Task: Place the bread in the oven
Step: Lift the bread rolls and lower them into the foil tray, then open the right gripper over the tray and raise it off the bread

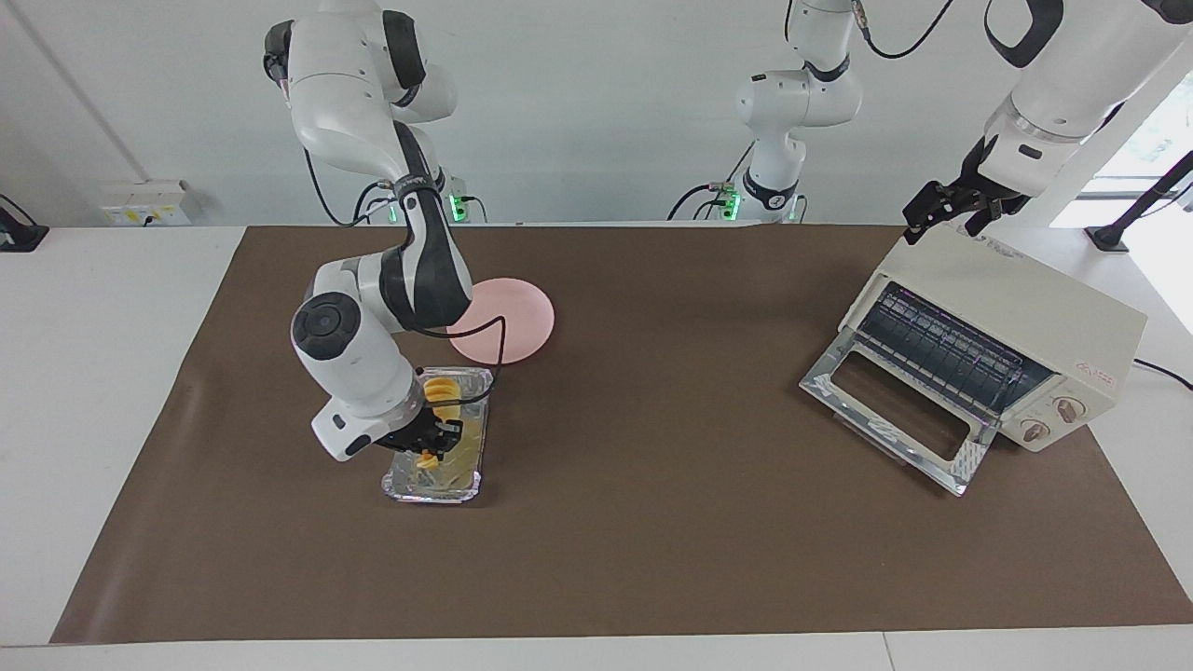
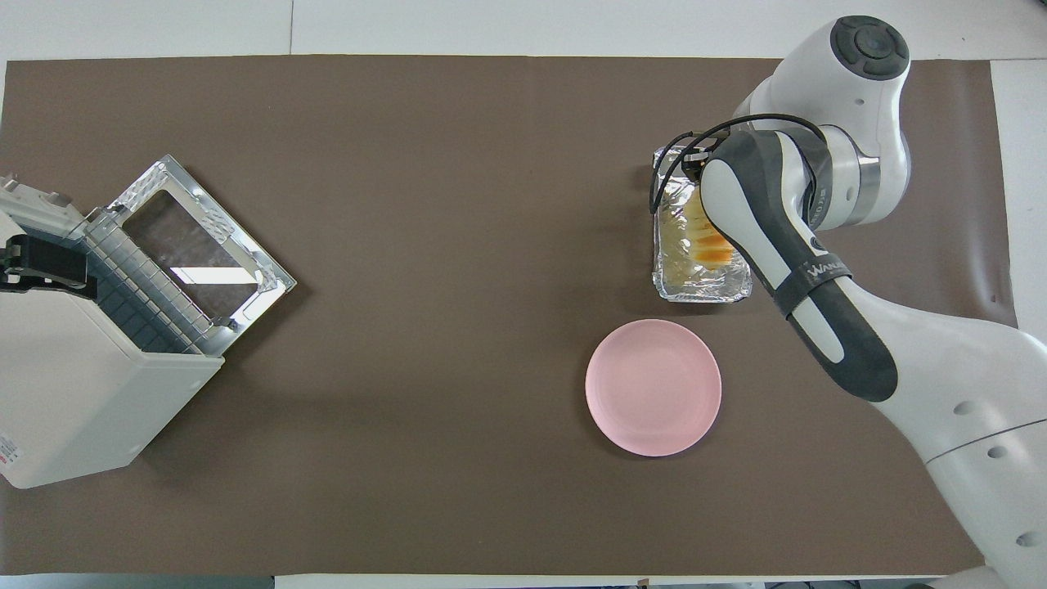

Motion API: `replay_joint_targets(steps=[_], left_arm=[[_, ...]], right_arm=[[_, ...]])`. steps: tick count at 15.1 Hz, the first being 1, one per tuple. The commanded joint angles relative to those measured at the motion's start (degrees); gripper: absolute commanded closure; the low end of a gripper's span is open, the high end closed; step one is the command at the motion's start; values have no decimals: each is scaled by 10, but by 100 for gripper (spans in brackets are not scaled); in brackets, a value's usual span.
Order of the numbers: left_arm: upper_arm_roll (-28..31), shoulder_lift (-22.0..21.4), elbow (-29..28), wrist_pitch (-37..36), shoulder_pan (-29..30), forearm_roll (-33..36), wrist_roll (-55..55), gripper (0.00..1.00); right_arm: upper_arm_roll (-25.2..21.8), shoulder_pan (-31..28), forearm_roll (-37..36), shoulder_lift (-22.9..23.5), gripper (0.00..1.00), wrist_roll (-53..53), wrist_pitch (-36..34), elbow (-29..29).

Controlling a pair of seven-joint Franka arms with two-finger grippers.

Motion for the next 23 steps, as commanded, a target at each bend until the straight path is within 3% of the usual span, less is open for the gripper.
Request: replay_joint_targets(steps=[1, 8, 9, 10, 11, 23], left_arm=[[-3, -15, -17, 9, 6, -11, 3, 0], [-3, -15, -17, 9, 6, -11, 3, 0], [-3, -15, -17, 9, 6, -11, 3, 0], [-3, -15, -17, 9, 6, -11, 3, 0], [-3, -15, -17, 9, 6, -11, 3, 0], [-3, -15, -17, 9, 6, -11, 3, 0]], right_arm=[[3, -4, 0, 19, 100, -10, 33, 14], [3, -4, 5, 21, 100, -9, 107, -31], [3, -3, 5, 21, 75, -9, 108, -32], [3, -4, 5, 21, 31, -8, 107, -32], [3, -4, 5, 19, 0, -8, 101, -31], [2, -25, 3, -39, 0, -36, -19, -22]])
